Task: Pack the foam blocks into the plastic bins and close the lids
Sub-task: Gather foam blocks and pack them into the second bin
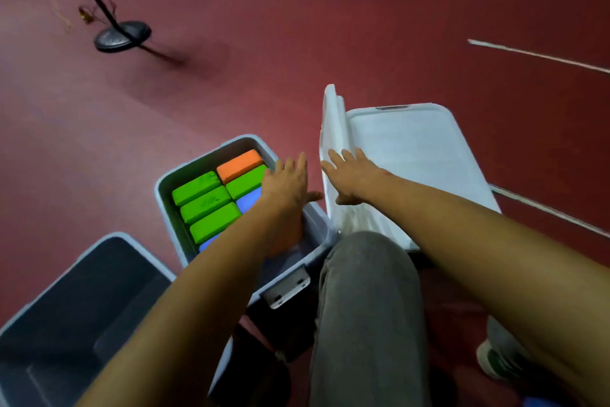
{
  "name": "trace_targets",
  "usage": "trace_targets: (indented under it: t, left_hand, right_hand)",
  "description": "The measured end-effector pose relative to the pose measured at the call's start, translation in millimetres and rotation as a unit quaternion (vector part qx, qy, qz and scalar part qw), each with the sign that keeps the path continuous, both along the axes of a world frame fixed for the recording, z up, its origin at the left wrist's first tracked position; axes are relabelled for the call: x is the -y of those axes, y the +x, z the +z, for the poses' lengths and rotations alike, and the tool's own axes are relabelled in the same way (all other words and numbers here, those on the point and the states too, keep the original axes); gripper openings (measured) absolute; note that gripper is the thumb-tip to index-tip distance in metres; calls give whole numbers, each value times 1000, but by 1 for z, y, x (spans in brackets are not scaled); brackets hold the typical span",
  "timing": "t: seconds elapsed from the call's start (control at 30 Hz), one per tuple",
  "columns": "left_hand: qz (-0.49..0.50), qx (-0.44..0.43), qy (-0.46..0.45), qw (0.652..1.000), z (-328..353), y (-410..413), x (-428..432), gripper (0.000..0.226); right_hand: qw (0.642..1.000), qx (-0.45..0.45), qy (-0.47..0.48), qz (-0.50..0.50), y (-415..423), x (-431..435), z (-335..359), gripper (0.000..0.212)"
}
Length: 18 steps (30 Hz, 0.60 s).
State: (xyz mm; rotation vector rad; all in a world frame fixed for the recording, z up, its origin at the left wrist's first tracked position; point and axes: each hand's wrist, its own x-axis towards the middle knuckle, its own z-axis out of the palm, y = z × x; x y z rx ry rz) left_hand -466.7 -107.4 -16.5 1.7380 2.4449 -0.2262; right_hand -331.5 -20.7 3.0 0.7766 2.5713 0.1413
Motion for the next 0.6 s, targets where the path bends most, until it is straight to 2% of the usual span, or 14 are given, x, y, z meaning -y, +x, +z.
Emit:
trace_targets:
  t: [0.27, 0.6]
  left_hand:
    - [-138, -3, 18, 990, 53, 126, -80, 95]
    - [-330, 8, 30, 944, 73, 348, -142, 85]
  right_hand:
    - [987, -1, 25, -158, 156, -43, 38, 88]
    - [941, -7, 18, -337, 372, -52, 60, 91]
